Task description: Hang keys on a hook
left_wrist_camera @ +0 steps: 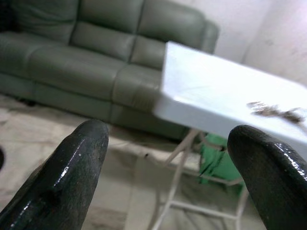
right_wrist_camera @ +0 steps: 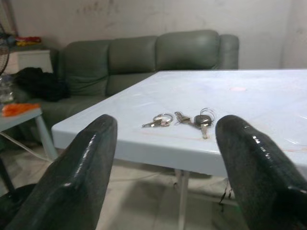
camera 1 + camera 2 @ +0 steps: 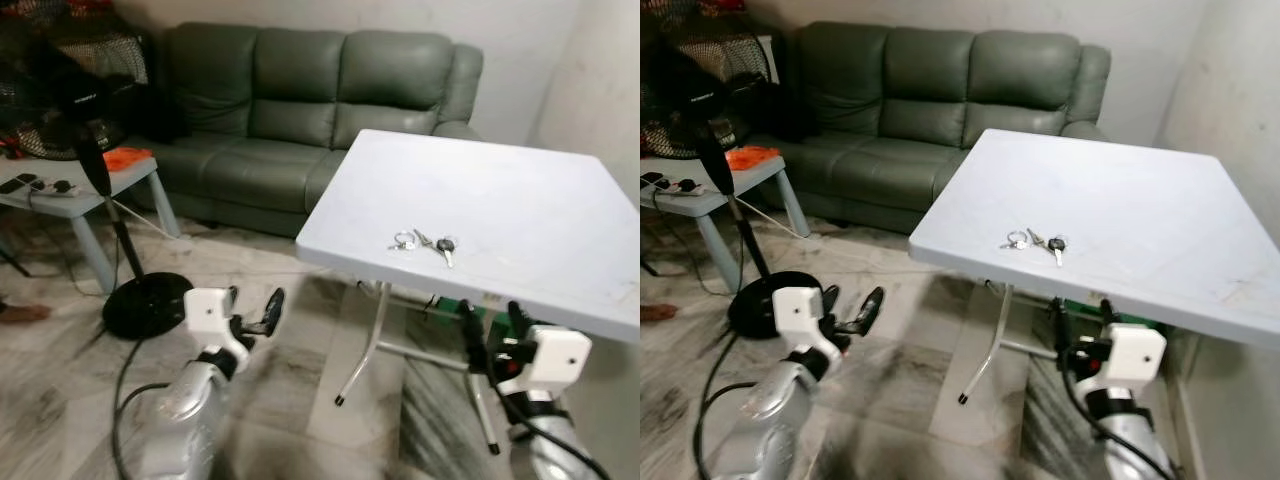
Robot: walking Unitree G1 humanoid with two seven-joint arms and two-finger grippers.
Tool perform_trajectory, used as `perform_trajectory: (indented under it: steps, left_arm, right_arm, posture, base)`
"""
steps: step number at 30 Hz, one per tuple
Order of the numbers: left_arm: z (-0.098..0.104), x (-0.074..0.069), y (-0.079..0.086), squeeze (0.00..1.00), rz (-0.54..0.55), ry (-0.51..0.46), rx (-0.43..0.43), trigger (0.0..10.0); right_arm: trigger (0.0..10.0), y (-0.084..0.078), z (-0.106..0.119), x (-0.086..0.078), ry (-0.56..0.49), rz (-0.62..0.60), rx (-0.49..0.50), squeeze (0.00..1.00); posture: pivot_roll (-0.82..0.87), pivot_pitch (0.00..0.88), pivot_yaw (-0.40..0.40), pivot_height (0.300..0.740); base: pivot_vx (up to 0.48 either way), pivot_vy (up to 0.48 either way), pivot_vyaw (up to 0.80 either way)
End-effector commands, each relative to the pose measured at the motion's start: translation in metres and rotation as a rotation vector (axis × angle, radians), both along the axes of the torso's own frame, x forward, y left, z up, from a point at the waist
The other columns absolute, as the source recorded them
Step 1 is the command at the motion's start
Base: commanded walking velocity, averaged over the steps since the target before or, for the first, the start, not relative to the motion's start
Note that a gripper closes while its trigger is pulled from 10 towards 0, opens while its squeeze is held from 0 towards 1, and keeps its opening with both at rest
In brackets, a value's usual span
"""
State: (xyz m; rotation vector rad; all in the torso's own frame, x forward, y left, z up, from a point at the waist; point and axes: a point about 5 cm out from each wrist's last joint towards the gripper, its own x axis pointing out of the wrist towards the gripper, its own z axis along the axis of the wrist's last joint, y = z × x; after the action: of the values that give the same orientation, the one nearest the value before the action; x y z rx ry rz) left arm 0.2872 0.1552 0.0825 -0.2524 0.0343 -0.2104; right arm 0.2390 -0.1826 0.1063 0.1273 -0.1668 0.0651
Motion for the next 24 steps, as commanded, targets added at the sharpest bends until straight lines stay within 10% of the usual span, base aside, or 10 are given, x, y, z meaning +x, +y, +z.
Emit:
perform_trajectory:
  steps: [1, 24]
  left_arm:
    - [0.0036, 0.0022, -0.0121, 0.00, -0.040, -0.011, -0.008, 10.0]
    - [0.0013, 0.0012, -0.0162, 0.00, -0.050, -0.001, 0.005, 10.0]
  right_arm:
    - [10.0, -0.0087, 0.0013, -0.0018, 0.001, -0.023, -0.017, 0.00]
    - [10.0, -0.0110, 0.0021, -0.0007, 0.003, -0.022, -0.025, 0.00]
  posture:
    - [-0.03, 0.000, -0.022, 0.740]
    - [-0.03, 0.003, -0.029, 0.740]
  base:
    - [0.334, 0.000, 0.00]
    - [0.430, 0.000, 0.00]
